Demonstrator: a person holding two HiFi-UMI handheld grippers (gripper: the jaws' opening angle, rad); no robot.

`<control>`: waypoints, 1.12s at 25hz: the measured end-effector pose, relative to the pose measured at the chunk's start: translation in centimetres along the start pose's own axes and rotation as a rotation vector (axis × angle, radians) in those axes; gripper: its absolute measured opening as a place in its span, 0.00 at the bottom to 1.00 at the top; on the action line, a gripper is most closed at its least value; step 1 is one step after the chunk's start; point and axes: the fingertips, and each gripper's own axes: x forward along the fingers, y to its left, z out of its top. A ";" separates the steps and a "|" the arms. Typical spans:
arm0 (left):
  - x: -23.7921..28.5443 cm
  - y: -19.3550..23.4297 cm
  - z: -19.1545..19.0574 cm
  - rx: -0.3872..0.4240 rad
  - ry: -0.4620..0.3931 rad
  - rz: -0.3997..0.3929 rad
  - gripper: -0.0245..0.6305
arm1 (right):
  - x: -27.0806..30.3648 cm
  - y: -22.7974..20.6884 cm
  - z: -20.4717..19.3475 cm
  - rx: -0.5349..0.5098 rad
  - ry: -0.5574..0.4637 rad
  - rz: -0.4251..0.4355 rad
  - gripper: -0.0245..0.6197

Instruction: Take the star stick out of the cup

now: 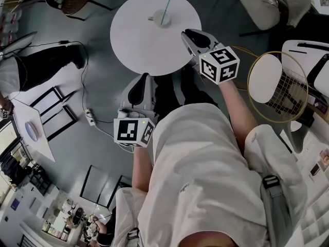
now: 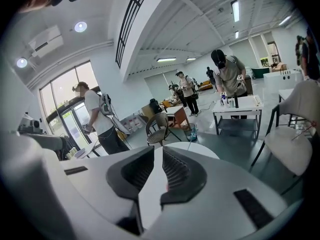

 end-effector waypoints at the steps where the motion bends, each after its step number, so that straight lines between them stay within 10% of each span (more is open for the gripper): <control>1: 0.3 0.3 0.2 0.004 0.000 -0.005 0.05 | 0.6 -0.2 -0.1 0.001 0.004 -0.007 0.12; 28: 4.4 6.2 1.1 0.024 0.096 -0.126 0.05 | 13.5 -7.3 -2.0 0.102 0.079 -0.163 0.19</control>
